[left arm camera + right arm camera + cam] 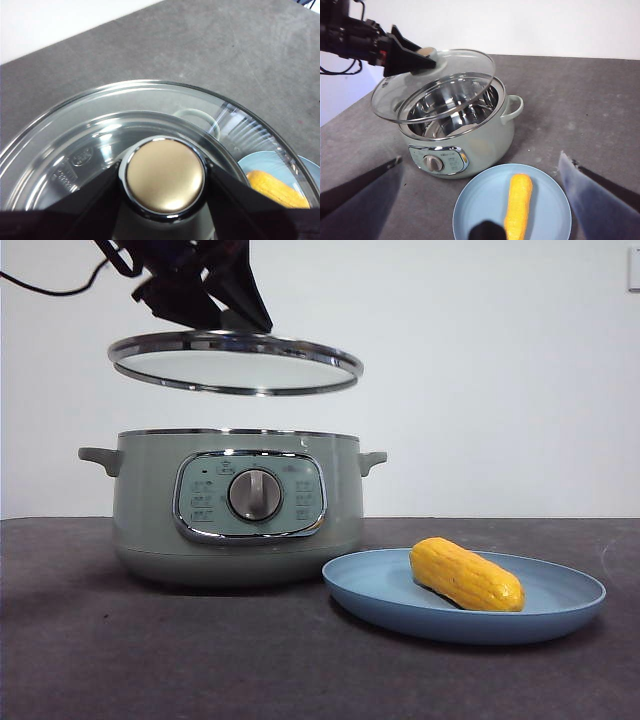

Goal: Take the corn out from the steamer,put the corn on the plate,close the lid

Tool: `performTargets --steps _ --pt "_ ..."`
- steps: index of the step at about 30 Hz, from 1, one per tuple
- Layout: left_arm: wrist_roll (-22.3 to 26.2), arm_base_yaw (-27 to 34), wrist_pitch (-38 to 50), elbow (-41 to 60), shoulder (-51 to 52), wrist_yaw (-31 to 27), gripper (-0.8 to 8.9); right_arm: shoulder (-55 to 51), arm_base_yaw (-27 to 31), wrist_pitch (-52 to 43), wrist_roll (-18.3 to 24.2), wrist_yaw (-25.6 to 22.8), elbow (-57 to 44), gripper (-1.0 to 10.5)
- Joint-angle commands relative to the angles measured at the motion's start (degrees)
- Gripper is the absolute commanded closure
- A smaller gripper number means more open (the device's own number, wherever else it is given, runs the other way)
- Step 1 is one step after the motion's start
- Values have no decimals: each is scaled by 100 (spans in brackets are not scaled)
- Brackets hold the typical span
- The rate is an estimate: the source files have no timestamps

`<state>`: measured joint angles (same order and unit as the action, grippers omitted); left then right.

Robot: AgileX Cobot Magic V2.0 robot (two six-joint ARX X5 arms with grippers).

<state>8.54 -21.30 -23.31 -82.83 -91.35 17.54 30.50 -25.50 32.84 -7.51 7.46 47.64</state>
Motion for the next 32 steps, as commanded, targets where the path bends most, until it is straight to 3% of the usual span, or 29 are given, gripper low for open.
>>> performTargets --steps 1,32 --pt "77 -9 409 -79 -59 50 822 -13 -7 -35 42 -7 -66 379" --pt "354 42 332 -79 -599 -245 822 -13 -7 -37 44 -7 -66 379"
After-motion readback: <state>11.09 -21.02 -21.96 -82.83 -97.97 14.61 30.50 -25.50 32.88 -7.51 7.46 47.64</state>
